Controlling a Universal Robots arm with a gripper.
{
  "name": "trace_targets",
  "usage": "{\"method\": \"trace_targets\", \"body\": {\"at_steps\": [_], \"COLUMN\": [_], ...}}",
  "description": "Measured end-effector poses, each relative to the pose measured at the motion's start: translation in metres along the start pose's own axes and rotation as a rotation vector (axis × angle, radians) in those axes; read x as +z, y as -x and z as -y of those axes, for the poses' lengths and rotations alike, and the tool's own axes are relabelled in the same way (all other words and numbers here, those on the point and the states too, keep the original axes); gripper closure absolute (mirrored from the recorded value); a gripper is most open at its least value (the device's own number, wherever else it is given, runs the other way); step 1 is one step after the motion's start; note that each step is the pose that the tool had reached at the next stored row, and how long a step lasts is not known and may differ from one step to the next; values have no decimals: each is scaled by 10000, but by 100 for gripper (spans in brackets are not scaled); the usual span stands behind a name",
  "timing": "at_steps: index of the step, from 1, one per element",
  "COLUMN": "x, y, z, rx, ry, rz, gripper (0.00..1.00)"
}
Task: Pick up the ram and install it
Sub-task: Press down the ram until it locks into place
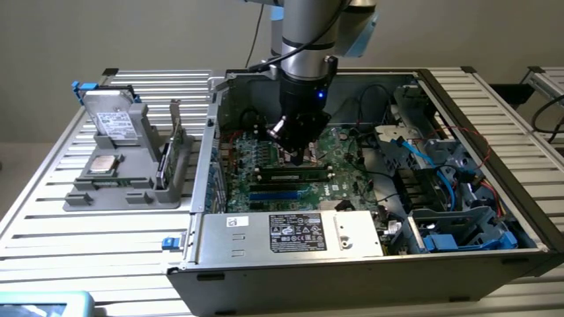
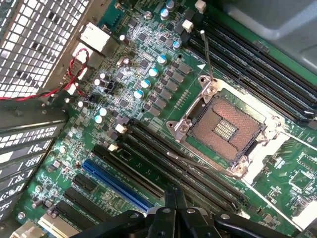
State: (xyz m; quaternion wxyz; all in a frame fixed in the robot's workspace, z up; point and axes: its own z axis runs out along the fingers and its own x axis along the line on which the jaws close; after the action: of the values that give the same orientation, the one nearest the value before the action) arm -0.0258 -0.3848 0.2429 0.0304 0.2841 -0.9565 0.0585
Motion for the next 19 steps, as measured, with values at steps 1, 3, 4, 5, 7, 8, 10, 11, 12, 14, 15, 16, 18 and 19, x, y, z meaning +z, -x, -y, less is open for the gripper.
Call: {"method": "trace_targets", "body": {"at_steps": [1,3,4,5,7,8,10,11,12,14,15,16,18,19], "x": [0,0,0,-1,-3,-4,-9,-11,-13,-16,-18,-18,-21,-22], "y": [0,0,0,0,0,-1,-1,-1,-1,-2,-2,-2,-2,-2], "z": [0,0,0,0,0,0,1,1,2,2,2,2,2,2], "rx": [95,286,379,473,666,761,944,1022,1096,1248,1321,1392,1532,1608], "ry": [-4,-12,-13,-15,-18,-22,-41,-59,-80,-121,-141,-160,-199,-219], "rz": [6,16,18,18,9,-2,-32,-49,-62,-81,-88,-92,-100,-106], "gripper": [89,89,89,89,89,89,89,89,89,89,89,89,89,89]}}
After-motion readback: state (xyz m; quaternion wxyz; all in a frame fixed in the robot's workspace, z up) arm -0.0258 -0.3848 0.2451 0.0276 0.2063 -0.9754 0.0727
